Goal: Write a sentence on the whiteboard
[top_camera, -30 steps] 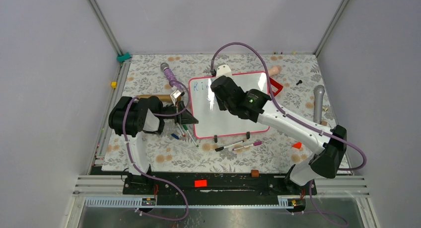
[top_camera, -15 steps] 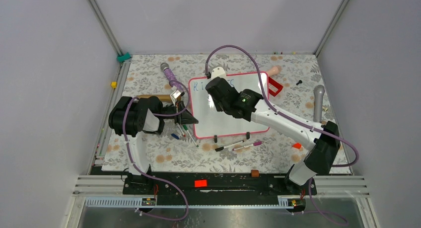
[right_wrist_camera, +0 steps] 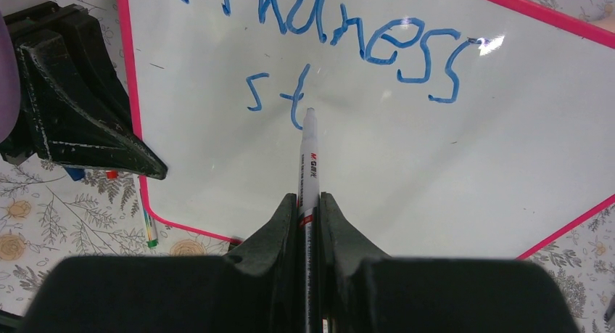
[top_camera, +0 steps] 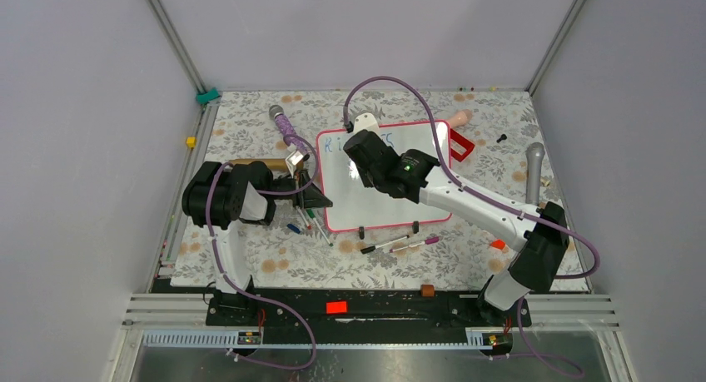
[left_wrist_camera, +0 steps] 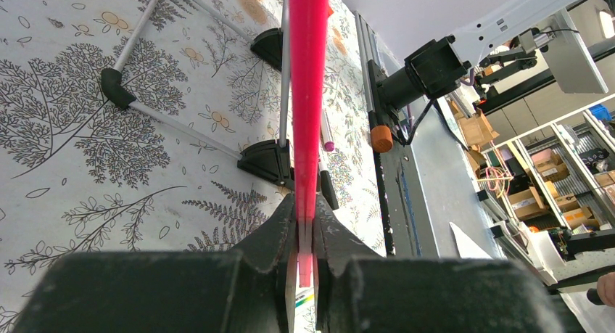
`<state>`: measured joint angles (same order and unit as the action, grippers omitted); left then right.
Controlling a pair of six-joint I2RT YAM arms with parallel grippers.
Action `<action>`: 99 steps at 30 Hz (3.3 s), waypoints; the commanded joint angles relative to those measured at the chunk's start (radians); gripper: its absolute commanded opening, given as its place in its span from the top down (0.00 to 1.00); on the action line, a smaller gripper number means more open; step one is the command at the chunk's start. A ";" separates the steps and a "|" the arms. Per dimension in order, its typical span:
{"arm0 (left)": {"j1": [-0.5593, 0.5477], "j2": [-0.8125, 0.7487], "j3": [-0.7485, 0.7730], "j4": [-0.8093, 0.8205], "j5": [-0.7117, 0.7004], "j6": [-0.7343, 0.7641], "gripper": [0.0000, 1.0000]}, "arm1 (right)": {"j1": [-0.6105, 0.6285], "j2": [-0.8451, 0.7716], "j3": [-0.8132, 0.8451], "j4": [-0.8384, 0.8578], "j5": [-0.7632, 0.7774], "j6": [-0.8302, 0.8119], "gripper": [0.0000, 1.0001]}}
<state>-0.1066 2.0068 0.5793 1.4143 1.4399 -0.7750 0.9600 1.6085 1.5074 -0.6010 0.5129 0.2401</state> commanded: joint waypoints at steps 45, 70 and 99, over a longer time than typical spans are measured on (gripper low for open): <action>0.017 -0.006 -0.002 0.058 -0.011 0.017 0.97 | -0.038 0.028 0.006 -0.028 -0.034 0.052 1.00; 0.016 -0.007 0.002 0.058 -0.010 0.019 0.99 | -0.059 0.083 0.096 -0.083 0.072 0.052 1.00; 0.016 -0.005 0.003 0.058 -0.012 0.018 0.99 | -0.069 0.028 0.001 -0.095 0.000 0.072 1.00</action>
<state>-0.1047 2.0068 0.5789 1.4052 1.4288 -0.7856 0.9112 1.6501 1.5219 -0.6689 0.5110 0.2932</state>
